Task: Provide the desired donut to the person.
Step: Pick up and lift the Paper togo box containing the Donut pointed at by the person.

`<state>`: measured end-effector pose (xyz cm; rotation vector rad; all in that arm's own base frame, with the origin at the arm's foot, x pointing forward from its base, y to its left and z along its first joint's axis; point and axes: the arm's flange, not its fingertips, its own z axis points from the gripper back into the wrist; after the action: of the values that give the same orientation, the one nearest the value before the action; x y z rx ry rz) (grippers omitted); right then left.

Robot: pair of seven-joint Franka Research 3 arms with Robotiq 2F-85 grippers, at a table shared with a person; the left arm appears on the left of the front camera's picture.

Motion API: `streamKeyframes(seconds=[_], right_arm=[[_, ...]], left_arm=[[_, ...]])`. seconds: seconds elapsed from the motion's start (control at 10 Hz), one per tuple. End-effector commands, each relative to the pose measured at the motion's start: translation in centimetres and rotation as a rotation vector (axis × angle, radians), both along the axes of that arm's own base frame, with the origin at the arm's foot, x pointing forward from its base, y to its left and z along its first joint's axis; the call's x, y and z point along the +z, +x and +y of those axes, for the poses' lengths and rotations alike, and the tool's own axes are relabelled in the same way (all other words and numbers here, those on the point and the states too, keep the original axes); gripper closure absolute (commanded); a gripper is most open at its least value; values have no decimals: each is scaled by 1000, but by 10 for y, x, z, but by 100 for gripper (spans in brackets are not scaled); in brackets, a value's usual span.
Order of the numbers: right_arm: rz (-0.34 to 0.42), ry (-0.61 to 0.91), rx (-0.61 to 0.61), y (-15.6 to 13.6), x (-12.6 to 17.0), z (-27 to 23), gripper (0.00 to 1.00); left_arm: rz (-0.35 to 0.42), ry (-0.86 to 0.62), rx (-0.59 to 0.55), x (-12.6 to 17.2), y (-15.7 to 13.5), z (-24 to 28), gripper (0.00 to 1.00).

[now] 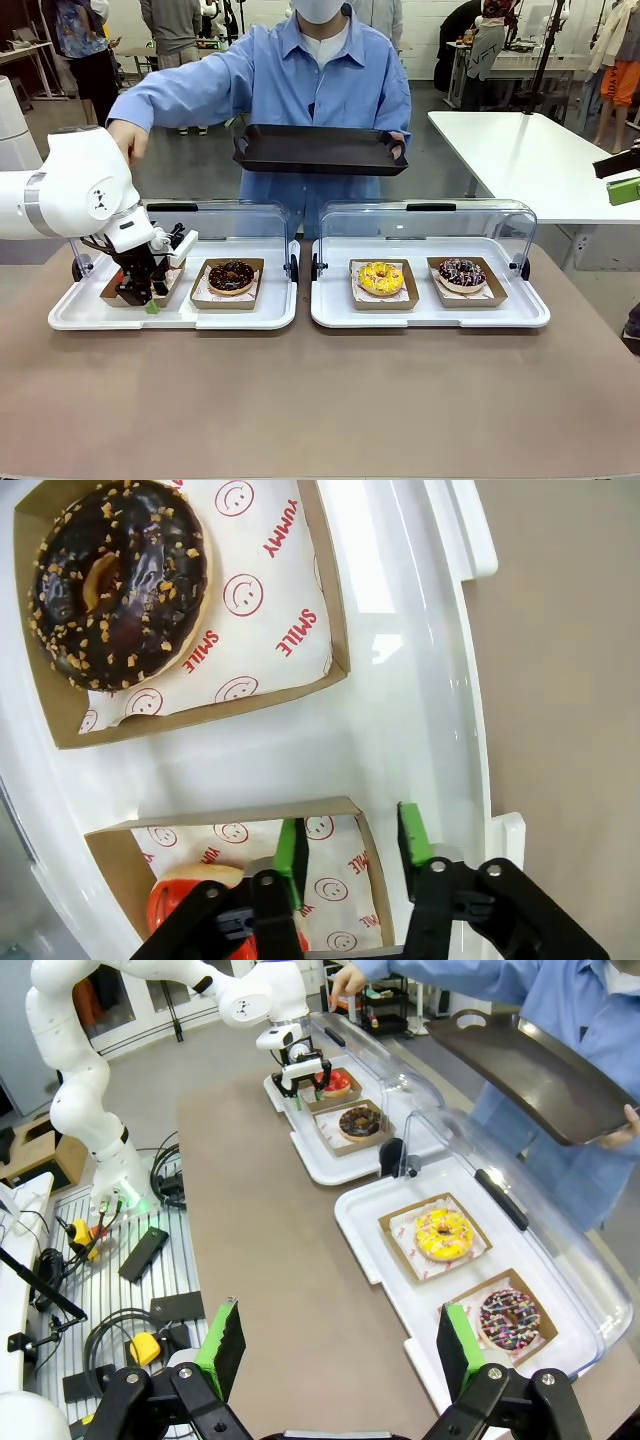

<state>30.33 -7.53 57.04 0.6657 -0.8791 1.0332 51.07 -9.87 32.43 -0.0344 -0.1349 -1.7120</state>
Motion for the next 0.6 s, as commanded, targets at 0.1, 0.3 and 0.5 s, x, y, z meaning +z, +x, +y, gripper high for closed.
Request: streamKeyframes(seconds=[0.1, 0.3, 0.5], right_arm=[[-21, 20, 11, 3, -1, 0, 0], [-21, 20, 11, 3, -1, 0, 0], [-21, 20, 11, 3, -1, 0, 0]], left_arm=[[-1, 15, -4, 2, 3, 0, 100], [0, 11, 0, 3, 2, 1, 100], [0, 15, 9, 6, 1, 3, 100]])
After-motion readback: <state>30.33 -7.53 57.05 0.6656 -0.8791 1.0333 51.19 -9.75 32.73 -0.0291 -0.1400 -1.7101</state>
